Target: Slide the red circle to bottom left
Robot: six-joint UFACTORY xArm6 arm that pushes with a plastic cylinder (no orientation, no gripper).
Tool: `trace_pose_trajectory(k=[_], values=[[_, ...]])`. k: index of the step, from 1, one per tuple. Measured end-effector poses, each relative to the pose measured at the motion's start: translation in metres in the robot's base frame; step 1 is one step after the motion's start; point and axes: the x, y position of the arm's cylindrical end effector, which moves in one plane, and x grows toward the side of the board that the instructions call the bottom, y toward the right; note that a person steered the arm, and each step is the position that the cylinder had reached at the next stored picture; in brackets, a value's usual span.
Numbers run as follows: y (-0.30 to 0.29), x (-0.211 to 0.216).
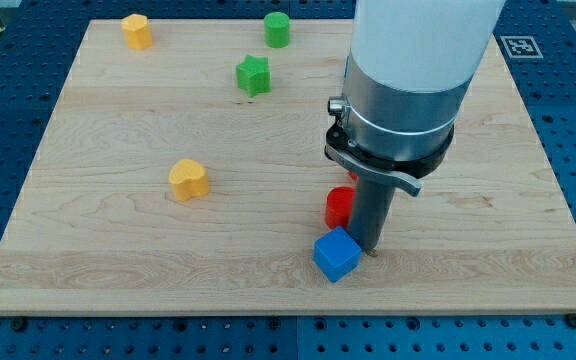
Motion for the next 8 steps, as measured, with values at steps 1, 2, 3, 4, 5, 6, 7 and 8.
trace_pose_trajectory(k=[1, 2, 3, 4, 5, 6, 7, 8], values=[[0.000, -0.001], [0.000, -0.021], [0.000, -0.033], [-0.002, -0.033], [-0.003, -0.033], [-0.003, -0.038], [-0.003, -0.077], [-0.003, -0.092]])
